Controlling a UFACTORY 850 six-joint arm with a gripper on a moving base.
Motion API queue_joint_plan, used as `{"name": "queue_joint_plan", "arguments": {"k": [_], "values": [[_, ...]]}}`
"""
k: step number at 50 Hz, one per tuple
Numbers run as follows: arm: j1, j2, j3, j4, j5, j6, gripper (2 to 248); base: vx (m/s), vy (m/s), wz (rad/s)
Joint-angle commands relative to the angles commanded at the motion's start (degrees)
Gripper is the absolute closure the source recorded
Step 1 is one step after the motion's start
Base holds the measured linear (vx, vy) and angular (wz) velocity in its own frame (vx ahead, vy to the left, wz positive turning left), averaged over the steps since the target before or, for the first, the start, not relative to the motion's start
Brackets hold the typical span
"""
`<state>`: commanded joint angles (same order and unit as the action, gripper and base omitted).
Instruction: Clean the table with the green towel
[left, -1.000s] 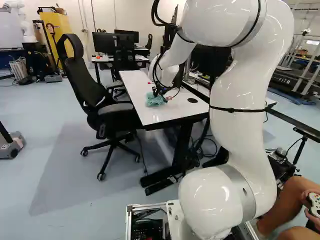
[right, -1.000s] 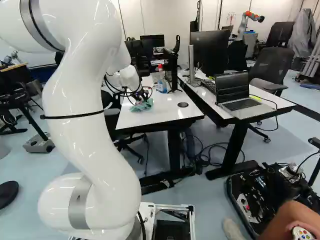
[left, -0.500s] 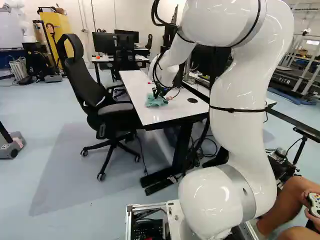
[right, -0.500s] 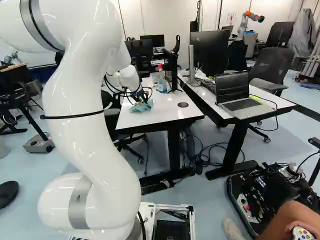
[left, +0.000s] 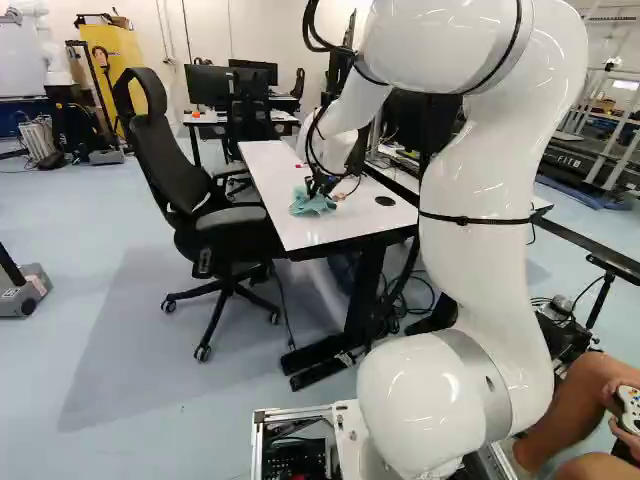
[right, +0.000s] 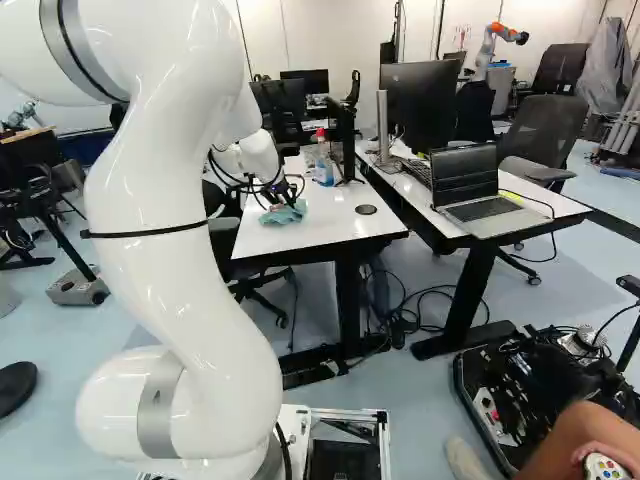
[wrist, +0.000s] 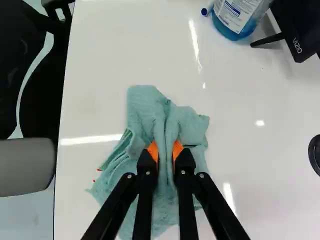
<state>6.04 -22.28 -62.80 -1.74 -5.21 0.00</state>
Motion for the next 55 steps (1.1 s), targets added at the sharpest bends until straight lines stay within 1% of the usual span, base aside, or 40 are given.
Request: {"name": "queue_joint_plan", "arguments": {"k": [10,55], "values": [[0.00,0.00,0.00,0.00,-0.53,0.00,200,0.000,0.000,0.000],[0.03,0.00,-0.01,0.00,-0.15,0.00,200,0.000,0.000,0.000]]}}
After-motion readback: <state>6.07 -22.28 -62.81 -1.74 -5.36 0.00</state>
